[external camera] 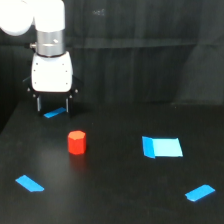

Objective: Pick up the red object from the table

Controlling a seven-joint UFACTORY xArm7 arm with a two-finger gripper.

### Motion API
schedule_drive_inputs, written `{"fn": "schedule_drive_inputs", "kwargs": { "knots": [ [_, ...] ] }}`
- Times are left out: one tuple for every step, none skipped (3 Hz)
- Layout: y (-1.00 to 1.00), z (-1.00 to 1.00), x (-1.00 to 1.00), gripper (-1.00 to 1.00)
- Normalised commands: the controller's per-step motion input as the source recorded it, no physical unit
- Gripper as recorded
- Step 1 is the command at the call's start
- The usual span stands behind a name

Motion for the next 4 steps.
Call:
{"fn": "schedule_drive_inputs", "kwargs": {
  "knots": [
    [-0.52, -0.03, 0.86, 0.96],
    [-0.62, -0.08, 0.4, 1.0],
    [-0.57, 0.22, 0.09, 0.94],
    [-0.64, 0.17, 0.03, 0.97]
  ]
}}
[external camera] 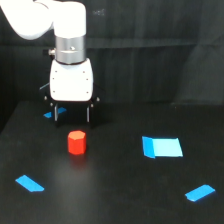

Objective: Pick up the red object from the table

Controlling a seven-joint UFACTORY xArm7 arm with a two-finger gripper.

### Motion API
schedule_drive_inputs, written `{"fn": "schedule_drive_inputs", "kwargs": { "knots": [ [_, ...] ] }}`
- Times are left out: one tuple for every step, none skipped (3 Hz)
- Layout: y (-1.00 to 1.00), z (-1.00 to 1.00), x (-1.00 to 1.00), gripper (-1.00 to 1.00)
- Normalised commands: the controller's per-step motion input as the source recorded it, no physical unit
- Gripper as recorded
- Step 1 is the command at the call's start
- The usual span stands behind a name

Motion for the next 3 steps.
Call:
{"fn": "schedule_drive_inputs", "kwargs": {
  "knots": [
    [-0.72, 0.1, 0.05, 0.95],
    [-0.69, -0.11, 0.01, 0.97],
    [-0.73, -0.14, 0.08, 1.0]
  ]
}}
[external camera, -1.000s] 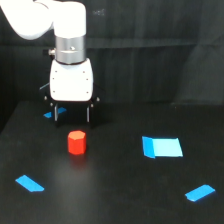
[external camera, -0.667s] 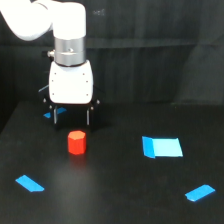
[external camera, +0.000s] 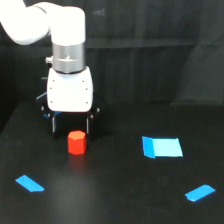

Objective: Pick up the red object from the table

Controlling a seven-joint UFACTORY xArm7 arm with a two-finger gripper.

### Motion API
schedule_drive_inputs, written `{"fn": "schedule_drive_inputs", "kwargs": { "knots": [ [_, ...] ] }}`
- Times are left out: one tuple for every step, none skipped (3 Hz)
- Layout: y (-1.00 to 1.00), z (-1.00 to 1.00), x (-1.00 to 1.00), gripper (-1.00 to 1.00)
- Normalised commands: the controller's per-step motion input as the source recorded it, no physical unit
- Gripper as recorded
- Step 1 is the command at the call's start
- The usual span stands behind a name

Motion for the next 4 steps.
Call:
{"fn": "schedule_drive_inputs", "kwargs": {
  "knots": [
    [-0.69, -0.4, 0.25, 0.98],
    [-0.46, -0.44, 0.06, 0.96],
    [0.18, -0.22, 0.07, -1.0],
    [0.0, -0.01, 0.03, -1.0]
  ]
}}
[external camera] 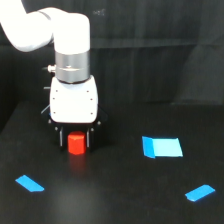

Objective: Pick up the red object from the table

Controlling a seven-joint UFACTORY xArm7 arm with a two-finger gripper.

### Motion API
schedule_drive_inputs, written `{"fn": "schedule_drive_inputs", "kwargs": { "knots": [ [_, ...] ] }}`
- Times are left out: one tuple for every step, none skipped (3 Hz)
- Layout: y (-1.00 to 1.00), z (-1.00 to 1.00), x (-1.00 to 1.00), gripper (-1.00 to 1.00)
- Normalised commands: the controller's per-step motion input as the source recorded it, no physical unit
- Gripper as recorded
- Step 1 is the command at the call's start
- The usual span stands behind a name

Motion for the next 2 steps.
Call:
{"fn": "schedule_drive_inputs", "kwargs": {
  "knots": [
    [-0.01, -0.07, 0.05, -1.0],
    [0.11, -0.08, 0.11, -0.95]
  ]
}}
